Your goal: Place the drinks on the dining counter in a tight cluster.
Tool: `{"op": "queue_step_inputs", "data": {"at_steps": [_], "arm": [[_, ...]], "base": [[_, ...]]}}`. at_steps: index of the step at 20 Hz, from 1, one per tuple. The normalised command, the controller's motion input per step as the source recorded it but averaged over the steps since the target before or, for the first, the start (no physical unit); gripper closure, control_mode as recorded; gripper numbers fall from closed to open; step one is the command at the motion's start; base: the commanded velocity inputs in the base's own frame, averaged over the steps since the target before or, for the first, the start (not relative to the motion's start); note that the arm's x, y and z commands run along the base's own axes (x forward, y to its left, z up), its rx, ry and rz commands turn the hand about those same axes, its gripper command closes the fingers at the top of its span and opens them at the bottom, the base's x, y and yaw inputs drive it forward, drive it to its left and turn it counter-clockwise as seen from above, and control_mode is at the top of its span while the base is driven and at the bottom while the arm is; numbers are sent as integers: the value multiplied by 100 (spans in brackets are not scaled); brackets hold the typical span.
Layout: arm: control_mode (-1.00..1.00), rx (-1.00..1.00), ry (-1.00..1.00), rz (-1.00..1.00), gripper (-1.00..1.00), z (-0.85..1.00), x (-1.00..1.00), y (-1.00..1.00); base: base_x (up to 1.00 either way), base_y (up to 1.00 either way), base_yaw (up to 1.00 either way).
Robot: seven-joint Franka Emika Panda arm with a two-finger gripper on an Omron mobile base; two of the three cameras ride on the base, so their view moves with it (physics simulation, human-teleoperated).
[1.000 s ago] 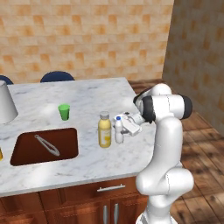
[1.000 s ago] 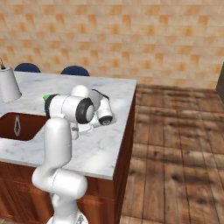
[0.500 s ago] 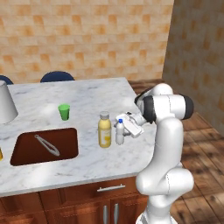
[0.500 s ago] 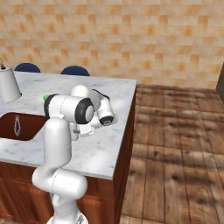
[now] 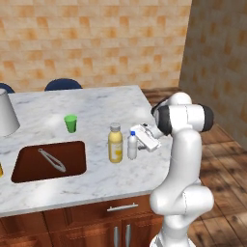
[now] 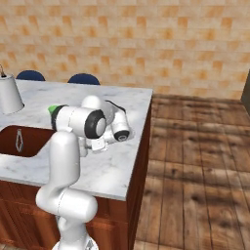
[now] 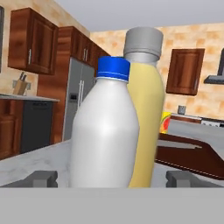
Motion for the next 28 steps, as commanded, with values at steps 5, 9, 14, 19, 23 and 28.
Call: {"op": "queue_step_inputs", "data": {"at_steps": [5,9,14,19,23,28], "arm": [[-100,2,0,0,-100,0,1,-28],[-100,0,0,0,-100,5,-14,-20],[-100,0,0,-5,-100,23,-33,-8],[-100,-3,2,-14,-100,25,-34,-12],[-100,-10,3,-13,-100,26,-30,-16],[-100,-6,7,-8,-100,33,-34,-17]], "base": [[0,0,0],[0,0,0],[0,0,0],[0,0,0],[0,0,0],[0,0,0]]}}
